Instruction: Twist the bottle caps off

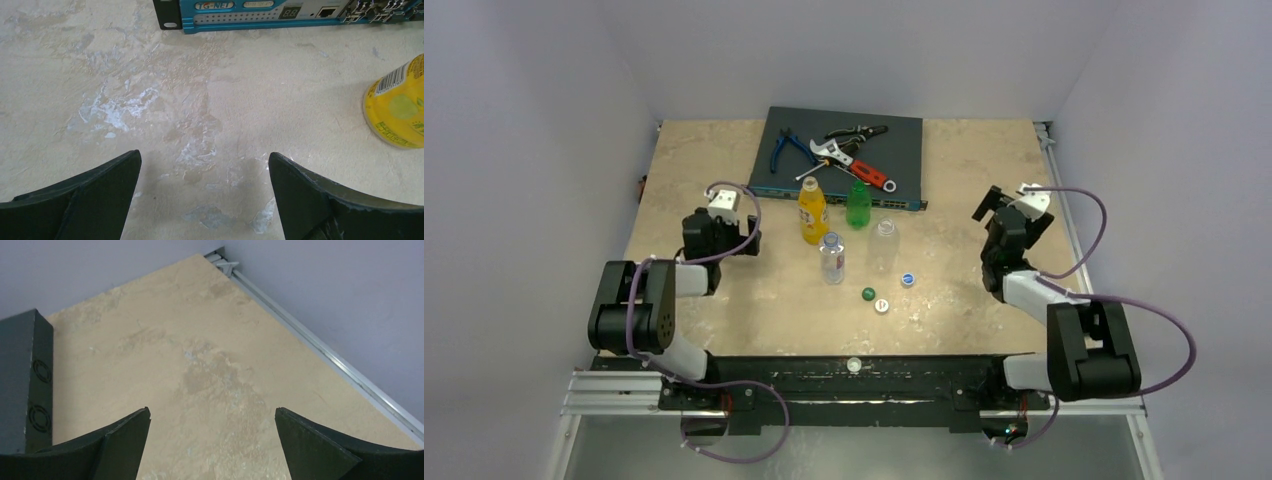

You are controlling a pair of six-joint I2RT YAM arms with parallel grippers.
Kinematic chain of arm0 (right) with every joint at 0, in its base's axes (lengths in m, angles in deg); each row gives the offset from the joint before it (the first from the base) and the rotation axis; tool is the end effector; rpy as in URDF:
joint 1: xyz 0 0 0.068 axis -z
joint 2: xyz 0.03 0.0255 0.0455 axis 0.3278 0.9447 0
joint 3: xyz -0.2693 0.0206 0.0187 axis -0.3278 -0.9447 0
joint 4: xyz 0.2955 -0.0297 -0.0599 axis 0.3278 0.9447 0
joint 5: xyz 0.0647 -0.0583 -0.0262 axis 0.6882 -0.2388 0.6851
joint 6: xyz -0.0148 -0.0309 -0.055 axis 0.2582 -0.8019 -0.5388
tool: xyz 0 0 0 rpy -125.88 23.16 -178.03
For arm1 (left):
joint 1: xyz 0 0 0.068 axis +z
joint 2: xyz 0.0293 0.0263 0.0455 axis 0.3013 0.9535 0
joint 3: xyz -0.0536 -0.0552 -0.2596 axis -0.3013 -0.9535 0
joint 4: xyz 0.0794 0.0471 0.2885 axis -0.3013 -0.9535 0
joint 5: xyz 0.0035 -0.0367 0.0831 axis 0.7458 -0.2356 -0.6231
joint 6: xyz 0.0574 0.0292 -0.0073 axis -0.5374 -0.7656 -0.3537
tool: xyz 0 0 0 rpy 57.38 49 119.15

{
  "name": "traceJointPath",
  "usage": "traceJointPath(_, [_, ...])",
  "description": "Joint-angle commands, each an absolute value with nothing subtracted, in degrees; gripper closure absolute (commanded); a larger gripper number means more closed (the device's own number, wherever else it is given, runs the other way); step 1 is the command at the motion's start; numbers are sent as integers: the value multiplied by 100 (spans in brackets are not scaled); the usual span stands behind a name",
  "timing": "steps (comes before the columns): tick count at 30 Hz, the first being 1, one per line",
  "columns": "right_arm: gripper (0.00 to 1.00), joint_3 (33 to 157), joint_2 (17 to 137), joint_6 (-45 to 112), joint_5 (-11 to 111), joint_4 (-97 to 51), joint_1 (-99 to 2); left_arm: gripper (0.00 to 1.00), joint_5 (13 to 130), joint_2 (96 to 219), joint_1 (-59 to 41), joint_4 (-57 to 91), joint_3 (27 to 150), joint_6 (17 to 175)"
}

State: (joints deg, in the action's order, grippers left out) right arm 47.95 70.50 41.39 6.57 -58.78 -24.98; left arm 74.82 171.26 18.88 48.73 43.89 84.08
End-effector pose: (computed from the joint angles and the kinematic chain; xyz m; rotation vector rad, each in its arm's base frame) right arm 0.3089 0.0020 0.1788 0.5760 1.6288 -0.2804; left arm 0.3166 -0.0029 0.0949 0.1100 2.0369 -0.1902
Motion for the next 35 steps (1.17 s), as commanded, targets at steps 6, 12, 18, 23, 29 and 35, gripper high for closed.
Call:
traceJointPath(6, [1, 4002, 7696, 3718, 1174, -8482, -2493, 0, 7515, 17474, 1991, 7842, 3544, 8359])
traceJointPath(12, [1, 3433, 8055, 3173, 2025, -9694, -2505, 0, 7515, 17741, 1971, 9284, 2859, 8342])
traceJointPath(18, [1, 3682, 8268, 3068, 2479, -9685, -2490, 0, 7293, 17764, 1920, 8891, 3104, 8388])
traceJointPath(23, [1, 3601, 8242, 3000, 2396, -9836, -2491, 0, 7304, 17780, 1920, 8998, 3083, 8399])
traceJointPath(29, [1, 3598, 8254, 3001, 2438, -9893, -2491, 0, 7301, 17779, 1920, 8939, 3107, 8387])
traceJointPath(35, [1, 3597, 8262, 3001, 2431, -9896, -2494, 0, 7165, 17763, 1859, 8871, 3124, 8346])
